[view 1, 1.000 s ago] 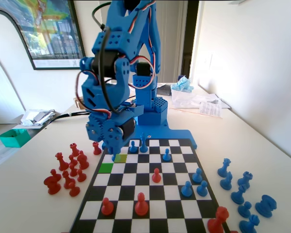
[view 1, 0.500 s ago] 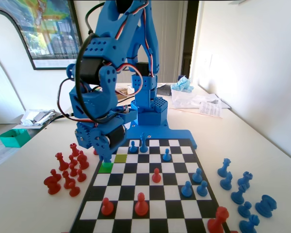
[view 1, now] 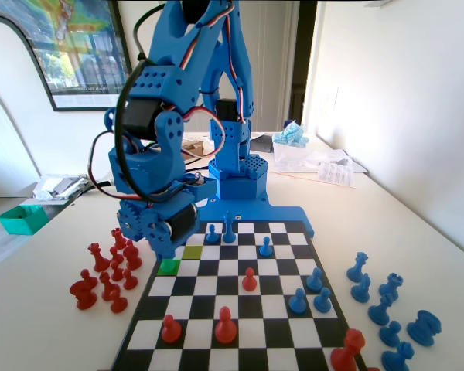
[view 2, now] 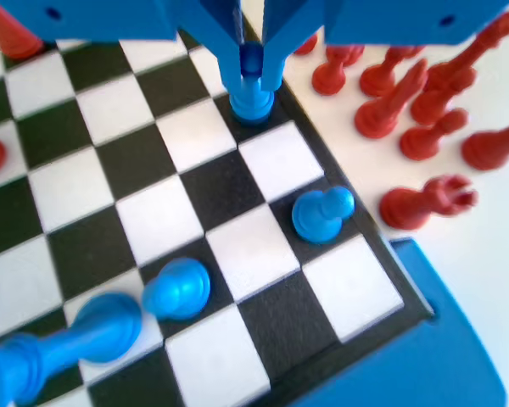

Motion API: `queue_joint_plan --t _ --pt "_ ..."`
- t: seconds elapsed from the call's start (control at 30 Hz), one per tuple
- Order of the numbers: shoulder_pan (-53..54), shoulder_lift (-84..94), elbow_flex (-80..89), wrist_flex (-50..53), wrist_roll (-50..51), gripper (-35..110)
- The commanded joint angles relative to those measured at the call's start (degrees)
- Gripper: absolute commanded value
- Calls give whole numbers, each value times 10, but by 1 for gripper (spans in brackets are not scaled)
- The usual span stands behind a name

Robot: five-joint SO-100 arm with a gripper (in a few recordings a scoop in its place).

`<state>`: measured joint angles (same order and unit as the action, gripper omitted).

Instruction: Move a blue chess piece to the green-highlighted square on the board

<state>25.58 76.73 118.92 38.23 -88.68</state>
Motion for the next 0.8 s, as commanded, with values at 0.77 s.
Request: queue_joint_plan --t 0.77 --pt "-37 221 -148 289 -18 11"
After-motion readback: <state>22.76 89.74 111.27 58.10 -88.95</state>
